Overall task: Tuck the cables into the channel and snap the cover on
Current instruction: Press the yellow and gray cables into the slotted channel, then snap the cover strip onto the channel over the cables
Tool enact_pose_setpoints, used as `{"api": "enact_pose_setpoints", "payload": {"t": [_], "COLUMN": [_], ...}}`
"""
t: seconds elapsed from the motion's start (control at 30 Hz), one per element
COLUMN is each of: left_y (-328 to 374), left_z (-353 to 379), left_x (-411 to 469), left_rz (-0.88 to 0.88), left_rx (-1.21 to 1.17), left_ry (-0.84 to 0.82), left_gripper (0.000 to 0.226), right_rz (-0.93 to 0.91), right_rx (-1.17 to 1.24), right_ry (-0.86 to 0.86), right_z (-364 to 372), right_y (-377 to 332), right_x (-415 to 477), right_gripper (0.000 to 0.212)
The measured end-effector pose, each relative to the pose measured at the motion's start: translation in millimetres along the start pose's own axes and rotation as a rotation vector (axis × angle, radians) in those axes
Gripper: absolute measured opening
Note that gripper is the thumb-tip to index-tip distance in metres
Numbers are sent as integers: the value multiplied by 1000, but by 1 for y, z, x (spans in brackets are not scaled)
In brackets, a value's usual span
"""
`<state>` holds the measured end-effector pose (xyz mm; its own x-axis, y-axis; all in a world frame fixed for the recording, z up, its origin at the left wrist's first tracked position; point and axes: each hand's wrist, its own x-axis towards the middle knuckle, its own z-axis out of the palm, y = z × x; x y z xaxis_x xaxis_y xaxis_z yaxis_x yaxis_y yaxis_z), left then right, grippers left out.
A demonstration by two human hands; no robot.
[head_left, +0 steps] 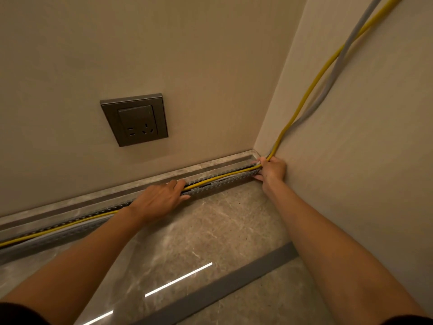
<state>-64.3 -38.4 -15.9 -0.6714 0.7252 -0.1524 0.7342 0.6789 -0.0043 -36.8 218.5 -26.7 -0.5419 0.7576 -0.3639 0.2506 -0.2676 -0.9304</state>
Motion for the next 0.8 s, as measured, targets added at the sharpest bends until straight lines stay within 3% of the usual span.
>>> {"api": "enact_pose_setpoints", "payload": {"t": [0.2, 0.37, 0.5, 0.63, 0.8], "left_y": [-7, -9, -6, 1, 20], "left_z": [2, 22, 26, 21, 9], "left_x": [-2, 3, 7, 8, -1], "left_rz": [-18, -27, -96, -152, -232], "left_rx": [-51, -175, -212, -262, -242], "left_ry": [22, 180, 199, 148, 177], "left_gripper": [43, 66, 46, 47, 50], "right_rz": [-28, 39, 58, 92, 116], "right_rx": [-7, -89, -112, -179, -271], "right_ry": [82, -47, -86, -114, -121], "right_z": [7, 3, 2, 1, -14], "right_y": [0, 2, 0, -1, -6], "right_x": [-4, -4, -5, -11, -29], "right_gripper": [35, 33, 31, 17, 33]}}
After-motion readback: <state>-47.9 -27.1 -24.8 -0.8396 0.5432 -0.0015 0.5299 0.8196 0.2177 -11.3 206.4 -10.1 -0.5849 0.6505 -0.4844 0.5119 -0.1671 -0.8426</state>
